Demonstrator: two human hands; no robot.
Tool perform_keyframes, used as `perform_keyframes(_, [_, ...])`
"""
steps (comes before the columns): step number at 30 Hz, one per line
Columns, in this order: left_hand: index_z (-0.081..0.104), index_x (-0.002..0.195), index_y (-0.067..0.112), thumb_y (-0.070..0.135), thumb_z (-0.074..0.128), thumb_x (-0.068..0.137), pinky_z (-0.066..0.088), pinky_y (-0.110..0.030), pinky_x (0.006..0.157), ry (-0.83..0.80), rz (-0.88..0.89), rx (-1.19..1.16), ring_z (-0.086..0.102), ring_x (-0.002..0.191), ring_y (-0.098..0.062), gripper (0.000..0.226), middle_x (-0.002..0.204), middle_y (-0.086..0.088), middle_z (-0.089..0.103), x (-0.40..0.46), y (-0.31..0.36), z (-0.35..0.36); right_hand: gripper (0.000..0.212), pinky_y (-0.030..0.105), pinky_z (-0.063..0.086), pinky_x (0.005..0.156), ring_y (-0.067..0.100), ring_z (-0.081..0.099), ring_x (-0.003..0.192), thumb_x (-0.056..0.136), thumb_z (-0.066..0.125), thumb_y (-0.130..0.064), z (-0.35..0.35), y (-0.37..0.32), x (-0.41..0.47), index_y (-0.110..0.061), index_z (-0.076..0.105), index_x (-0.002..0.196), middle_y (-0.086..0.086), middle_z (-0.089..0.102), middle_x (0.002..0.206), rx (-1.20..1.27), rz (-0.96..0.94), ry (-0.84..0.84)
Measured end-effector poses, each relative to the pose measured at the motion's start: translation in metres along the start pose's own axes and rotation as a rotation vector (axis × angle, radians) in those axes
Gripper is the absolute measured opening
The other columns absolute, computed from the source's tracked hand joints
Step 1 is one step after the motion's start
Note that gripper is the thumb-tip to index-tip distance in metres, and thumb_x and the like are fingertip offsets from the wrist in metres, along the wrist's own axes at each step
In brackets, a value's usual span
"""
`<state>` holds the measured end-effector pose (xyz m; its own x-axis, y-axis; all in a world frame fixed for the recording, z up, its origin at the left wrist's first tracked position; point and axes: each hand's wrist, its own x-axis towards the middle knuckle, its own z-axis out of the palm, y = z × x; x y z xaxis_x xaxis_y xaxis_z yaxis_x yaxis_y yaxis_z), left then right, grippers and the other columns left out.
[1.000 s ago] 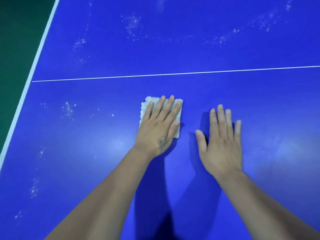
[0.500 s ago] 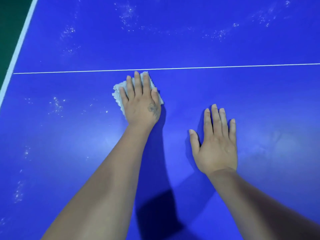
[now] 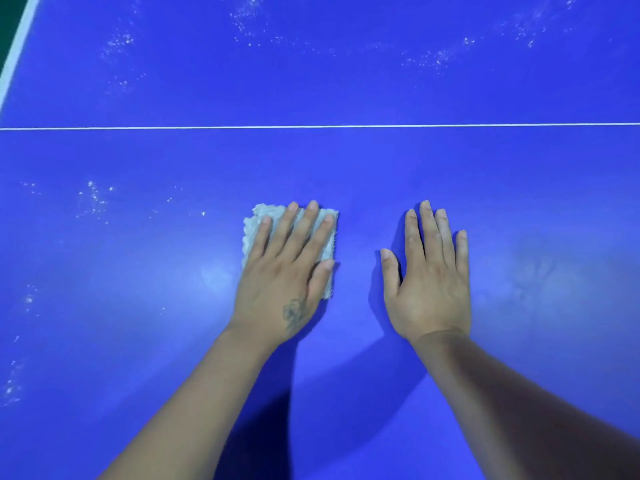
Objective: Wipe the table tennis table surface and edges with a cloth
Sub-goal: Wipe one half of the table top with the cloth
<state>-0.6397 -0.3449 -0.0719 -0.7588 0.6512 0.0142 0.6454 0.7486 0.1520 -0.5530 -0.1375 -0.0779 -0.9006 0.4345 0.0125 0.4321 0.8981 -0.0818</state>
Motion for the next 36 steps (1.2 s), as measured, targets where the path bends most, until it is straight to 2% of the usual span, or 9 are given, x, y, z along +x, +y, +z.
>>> perform_keyframes(3, [0.017,0.172,0.027,0.046,0.022,0.116,0.013,-0.054,0.133,-0.002,-0.049,0.000,0.009,0.167,-0.023,0.060,0.179,0.003,0.017,-0.006,-0.033,-0.005,0.071,0.053,0.012,0.132,0.024,0.007,0.165,0.110,0.021,-0.053,0.001,0.000,0.000,-0.011,0.025,0.167,0.004,0.013,0.177,0.004,-0.003,0.005])
perform_keyframes(7, [0.021,0.172,0.025,0.047,0.018,0.114,0.010,-0.054,0.134,0.044,-0.246,-0.011,0.011,0.166,-0.026,0.062,0.179,-0.001,0.019,0.028,-0.063,-0.003,0.071,0.053,0.010,0.132,0.023,0.005,0.165,0.110,0.021,-0.053,0.002,0.000,0.000,-0.011,0.024,0.168,0.004,0.012,0.178,0.000,-0.006,0.009])
perform_keyframes(12, [0.021,0.172,0.023,0.047,0.017,0.110,0.007,-0.057,0.133,0.094,-0.444,-0.035,0.012,0.166,-0.030,0.066,0.179,-0.005,0.019,0.077,-0.031,0.008,0.070,0.053,0.011,0.132,0.024,0.006,0.165,0.110,0.021,-0.052,0.002,0.000,0.000,-0.011,0.025,0.167,0.004,0.013,0.177,0.002,-0.013,0.019])
perform_keyframes(16, [0.023,0.171,0.020,0.045,0.020,0.113,0.010,-0.057,0.132,0.129,-0.317,-0.029,0.014,0.166,-0.031,0.064,0.178,-0.006,0.022,0.069,0.010,0.014,0.069,0.055,0.012,0.131,0.025,0.007,0.164,0.110,0.023,-0.050,0.003,0.000,0.000,-0.010,0.027,0.166,0.005,0.014,0.177,0.017,-0.014,0.028])
perform_keyframes(20, [0.018,0.172,0.021,0.044,0.021,0.115,0.010,-0.055,0.132,0.067,-0.124,-0.035,0.008,0.167,-0.027,0.062,0.179,-0.003,0.016,0.025,0.032,0.011,0.070,0.054,0.012,0.131,0.025,0.009,0.164,0.109,0.023,-0.050,0.002,0.000,0.000,-0.010,0.028,0.166,0.005,0.016,0.177,0.018,-0.012,0.039])
perform_keyframes(24, [0.018,0.172,0.024,0.045,0.025,0.116,0.014,-0.054,0.132,-0.009,0.028,-0.050,0.006,0.167,-0.021,0.060,0.180,0.003,0.013,-0.030,0.013,0.001,0.070,0.054,0.012,0.131,0.025,0.008,0.164,0.109,0.022,-0.051,0.004,0.000,-0.001,-0.010,0.027,0.166,0.005,0.015,0.177,0.005,-0.011,0.038])
perform_keyframes(27, [0.018,0.172,0.027,0.046,0.026,0.116,0.015,-0.055,0.132,-0.027,0.025,-0.052,0.007,0.167,-0.020,0.059,0.179,0.005,0.014,-0.053,-0.020,-0.006,0.071,0.054,0.011,0.131,0.025,0.007,0.164,0.109,0.020,-0.051,0.004,0.000,-0.001,-0.010,0.025,0.167,0.005,0.013,0.177,-0.002,-0.014,0.035])
perform_keyframes(31, [0.020,0.172,0.029,0.046,0.024,0.116,0.012,-0.054,0.133,0.009,-0.151,-0.040,0.008,0.167,-0.021,0.059,0.179,0.004,0.018,-0.043,-0.053,-0.005,0.071,0.054,0.011,0.132,0.025,0.006,0.164,0.109,0.019,-0.052,0.005,0.000,-0.002,-0.010,0.024,0.167,0.006,0.013,0.177,-0.009,-0.018,0.038])
perform_keyframes(36, [0.022,0.171,0.021,0.048,0.020,0.111,0.010,-0.060,0.131,0.098,-0.538,-0.020,0.014,0.165,-0.033,0.067,0.178,-0.008,0.021,0.014,-0.018,0.010,0.072,0.055,0.011,0.131,0.026,0.007,0.164,0.109,0.018,-0.053,0.004,-0.002,-0.002,-0.010,0.024,0.167,0.007,0.013,0.177,-0.009,-0.025,0.044])
